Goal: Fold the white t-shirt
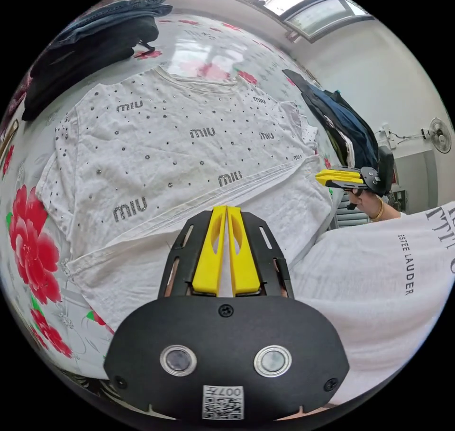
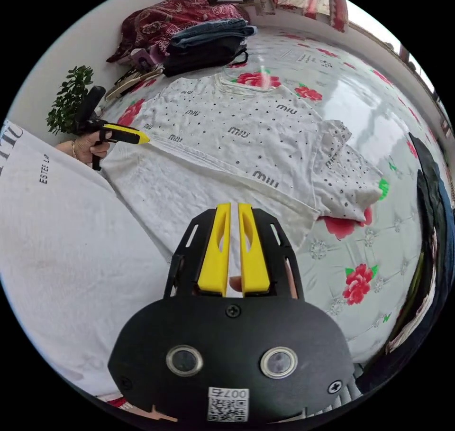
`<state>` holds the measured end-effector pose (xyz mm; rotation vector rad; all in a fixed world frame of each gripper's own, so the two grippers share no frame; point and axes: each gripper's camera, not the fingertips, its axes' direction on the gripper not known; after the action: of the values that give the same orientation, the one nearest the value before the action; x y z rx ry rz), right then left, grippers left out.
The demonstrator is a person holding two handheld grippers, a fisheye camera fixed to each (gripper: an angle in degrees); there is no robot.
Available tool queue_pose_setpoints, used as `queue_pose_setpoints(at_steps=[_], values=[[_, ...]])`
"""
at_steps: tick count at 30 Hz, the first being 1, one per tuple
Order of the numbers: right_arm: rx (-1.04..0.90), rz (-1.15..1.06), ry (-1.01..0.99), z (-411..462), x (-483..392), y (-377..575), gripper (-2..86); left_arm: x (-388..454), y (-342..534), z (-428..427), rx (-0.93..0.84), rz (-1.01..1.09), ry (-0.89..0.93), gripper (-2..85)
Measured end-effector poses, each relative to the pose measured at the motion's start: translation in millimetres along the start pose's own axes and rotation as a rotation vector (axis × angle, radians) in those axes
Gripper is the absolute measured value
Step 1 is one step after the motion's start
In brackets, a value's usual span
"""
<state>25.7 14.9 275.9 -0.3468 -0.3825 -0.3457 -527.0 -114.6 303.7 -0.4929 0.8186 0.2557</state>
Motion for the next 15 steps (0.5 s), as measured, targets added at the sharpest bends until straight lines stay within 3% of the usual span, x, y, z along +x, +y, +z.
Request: queue_pose_setpoints(at_steps=[3, 8, 11, 15], values=[[-0.041, -0.073, -0.131, 33, 2, -44, 0.1, -15, -10, 5, -0.009, -0.06, 0.023, -1.0], [-0.035, 0.032, -0.201, 57, 42, -82, -0.2, -53, 0, -11, 0.042, -0.193, 0.074, -1.0], [0.065, 0.233, -0.236, 39, 86, -76, -0.3, -86, 27, -48, 0.179, -0.324, 0.071, -0.9], [0.136, 0.272, -0.214, 15, 101, -74, -0.3, -142, 78, -108, 0.411, -0.616, -0.077, -0.2]])
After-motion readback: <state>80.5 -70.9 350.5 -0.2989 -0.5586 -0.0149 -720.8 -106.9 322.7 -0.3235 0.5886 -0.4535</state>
